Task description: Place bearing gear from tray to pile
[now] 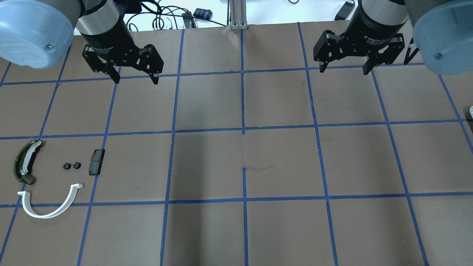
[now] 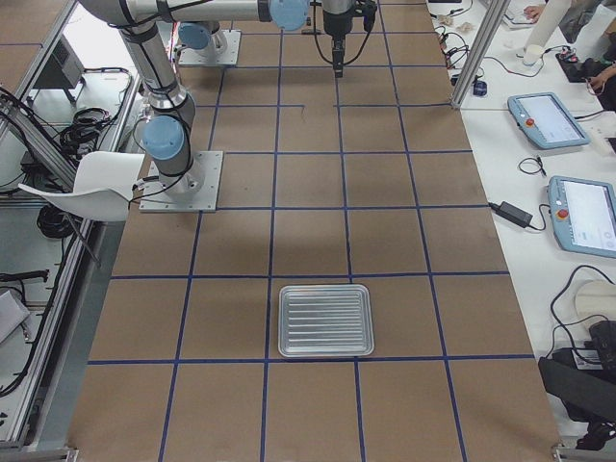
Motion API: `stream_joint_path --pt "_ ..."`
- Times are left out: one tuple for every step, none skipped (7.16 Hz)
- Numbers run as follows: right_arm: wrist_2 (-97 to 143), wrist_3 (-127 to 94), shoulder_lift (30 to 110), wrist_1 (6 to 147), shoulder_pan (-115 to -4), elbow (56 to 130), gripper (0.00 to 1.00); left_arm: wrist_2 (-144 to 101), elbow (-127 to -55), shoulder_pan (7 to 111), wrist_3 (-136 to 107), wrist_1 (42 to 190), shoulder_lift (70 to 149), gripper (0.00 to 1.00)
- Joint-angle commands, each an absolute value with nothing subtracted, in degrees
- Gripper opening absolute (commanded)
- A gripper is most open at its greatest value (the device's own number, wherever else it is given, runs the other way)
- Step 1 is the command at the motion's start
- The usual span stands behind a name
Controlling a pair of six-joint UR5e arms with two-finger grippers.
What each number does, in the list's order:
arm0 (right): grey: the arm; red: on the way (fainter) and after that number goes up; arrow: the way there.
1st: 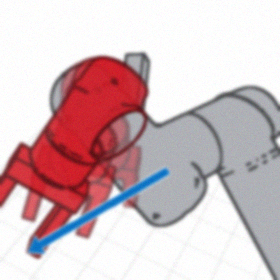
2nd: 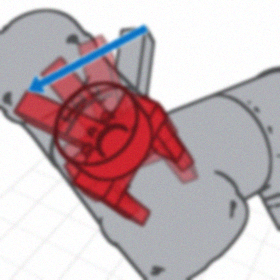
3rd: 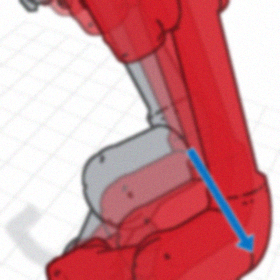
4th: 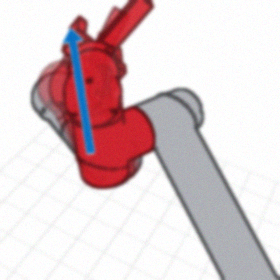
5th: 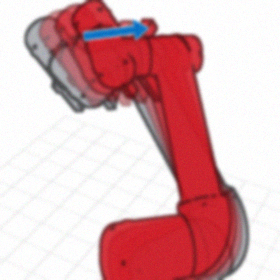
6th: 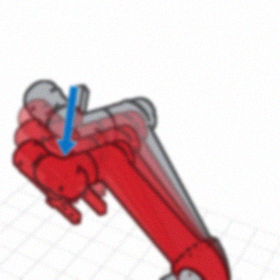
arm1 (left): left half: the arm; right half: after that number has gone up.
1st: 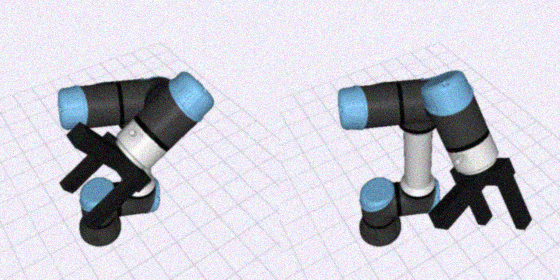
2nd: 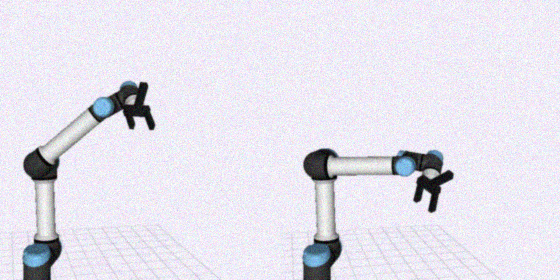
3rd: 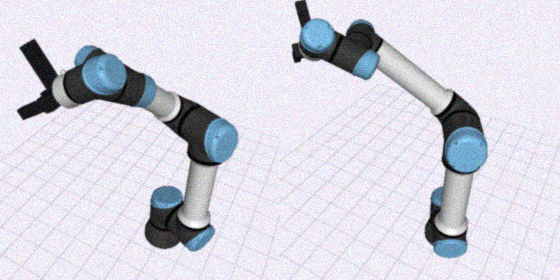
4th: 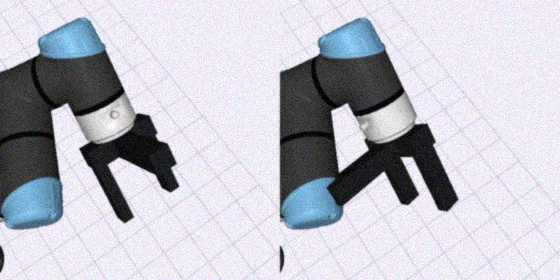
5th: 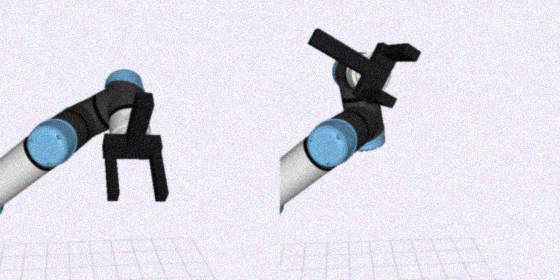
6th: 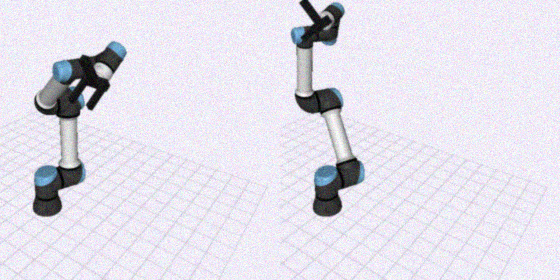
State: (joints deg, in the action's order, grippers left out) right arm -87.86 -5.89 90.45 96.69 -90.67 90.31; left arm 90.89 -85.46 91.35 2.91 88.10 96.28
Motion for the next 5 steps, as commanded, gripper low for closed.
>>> stream_joint_path --pt "-87.98 -5.89 90.44 96.59 -90.62 90.35 1.0 91.31 -84.91 91.41 2.9 87.89 96.5 1.0" --pt "-88.07 -5.89 90.35 96.59 -90.62 90.35 1.0 91.32 -85.08 91.41 2.99 87.89 96.42 1.0" --pt "-87.98 -5.89 90.44 96.68 -90.7 90.35 1.0 91.14 -84.99 91.41 2.99 87.89 96.42 1.0" --pt "-87.98 -5.89 90.44 96.68 -90.7 90.35 1.0 91.14 -84.82 91.41 2.99 87.89 96.42 1.0" --pt "-87.98 -5.89 90.53 96.68 -90.7 90.26 1.0 91.23 -85.16 91.32 2.99 87.89 96.42 1.0"
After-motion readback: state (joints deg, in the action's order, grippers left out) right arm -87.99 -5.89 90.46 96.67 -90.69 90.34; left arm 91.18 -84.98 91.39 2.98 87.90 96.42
